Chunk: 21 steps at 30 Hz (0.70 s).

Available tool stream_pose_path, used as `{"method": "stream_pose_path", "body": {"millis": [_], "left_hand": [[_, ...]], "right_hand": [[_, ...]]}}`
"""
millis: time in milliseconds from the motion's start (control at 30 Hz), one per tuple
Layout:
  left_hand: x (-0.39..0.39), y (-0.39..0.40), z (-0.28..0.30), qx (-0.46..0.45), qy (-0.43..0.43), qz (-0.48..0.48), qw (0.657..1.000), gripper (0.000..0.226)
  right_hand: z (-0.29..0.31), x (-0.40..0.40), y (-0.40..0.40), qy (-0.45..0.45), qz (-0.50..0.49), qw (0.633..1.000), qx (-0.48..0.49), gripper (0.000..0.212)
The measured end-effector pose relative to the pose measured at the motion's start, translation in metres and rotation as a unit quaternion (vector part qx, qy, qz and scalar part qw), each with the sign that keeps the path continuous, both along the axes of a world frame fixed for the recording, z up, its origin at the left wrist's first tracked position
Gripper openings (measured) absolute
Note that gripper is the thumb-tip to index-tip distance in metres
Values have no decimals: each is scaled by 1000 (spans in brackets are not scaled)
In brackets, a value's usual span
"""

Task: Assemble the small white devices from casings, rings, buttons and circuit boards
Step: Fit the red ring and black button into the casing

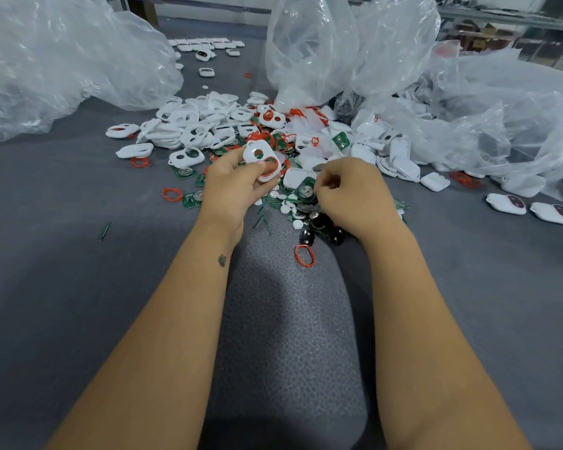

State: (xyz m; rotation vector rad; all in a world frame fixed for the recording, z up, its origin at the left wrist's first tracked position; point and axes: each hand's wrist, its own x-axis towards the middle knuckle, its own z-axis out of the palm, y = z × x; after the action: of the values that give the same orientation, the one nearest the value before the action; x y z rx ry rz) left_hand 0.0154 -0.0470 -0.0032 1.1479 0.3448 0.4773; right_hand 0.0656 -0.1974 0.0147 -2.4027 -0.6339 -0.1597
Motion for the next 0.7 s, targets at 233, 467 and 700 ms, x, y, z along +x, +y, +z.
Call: {"method": "stream_pose_path", "body": {"millis": [233,467,700], "left_hand": [[-1,-2,1,9,3,-9,1000,16],[-2,-1,0,1,-10,-20,1000,14],[-2,1,1,-57,-8,-17,998,27]], "right_hand": [[-1,1,1,37,74,994,-75,10],[-1,-2,7,135,51,957,251,14],[-5,-1,11,232,101,888,383,28]]}}
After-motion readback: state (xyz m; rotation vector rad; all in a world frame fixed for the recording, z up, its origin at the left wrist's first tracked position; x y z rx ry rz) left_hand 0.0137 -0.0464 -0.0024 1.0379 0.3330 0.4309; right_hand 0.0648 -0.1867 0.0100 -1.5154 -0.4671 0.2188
